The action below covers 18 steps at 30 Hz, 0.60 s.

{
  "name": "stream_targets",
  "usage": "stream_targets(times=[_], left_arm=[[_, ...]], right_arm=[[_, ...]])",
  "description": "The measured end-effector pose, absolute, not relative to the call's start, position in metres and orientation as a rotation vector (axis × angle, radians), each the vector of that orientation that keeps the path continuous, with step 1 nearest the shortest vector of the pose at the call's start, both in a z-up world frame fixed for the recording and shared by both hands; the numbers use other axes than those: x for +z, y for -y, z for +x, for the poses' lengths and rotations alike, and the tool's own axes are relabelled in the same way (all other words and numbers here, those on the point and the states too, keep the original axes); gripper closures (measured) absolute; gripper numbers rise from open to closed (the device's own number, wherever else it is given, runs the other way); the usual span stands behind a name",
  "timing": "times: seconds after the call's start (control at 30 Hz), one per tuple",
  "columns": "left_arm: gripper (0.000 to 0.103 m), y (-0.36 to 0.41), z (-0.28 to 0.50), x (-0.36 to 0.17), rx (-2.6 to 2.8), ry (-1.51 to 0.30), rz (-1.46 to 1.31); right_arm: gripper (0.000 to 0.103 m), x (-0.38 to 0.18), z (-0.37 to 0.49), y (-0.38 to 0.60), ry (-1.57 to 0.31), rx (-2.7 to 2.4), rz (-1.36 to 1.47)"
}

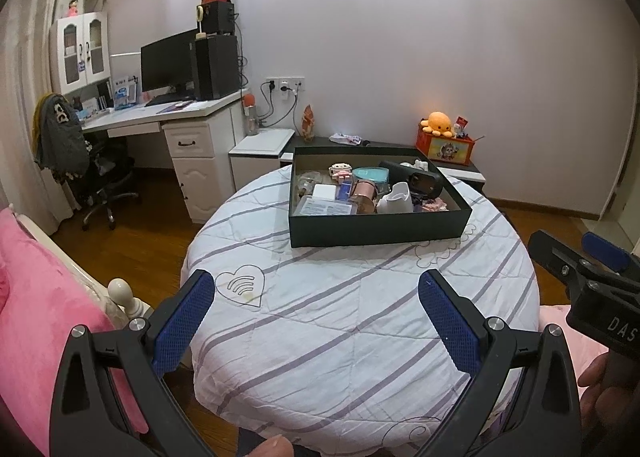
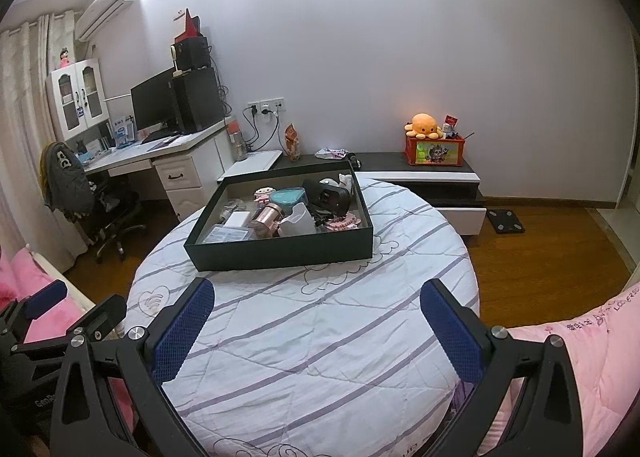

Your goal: Organize rigid objects

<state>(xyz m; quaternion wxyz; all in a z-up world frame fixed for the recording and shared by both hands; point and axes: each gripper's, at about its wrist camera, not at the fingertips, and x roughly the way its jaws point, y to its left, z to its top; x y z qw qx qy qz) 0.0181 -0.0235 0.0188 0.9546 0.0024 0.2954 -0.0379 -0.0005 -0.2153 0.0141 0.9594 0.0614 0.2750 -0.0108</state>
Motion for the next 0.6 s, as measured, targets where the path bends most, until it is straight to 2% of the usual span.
stream_targets(times=[0.6], left_arm=[[0.0, 0.014, 0.012, 0.03, -0.07, -0.567, -0.002]], right_arm=[[0.0, 0.021, -0.003, 0.203, -0.533, -0.016, 0.107]])
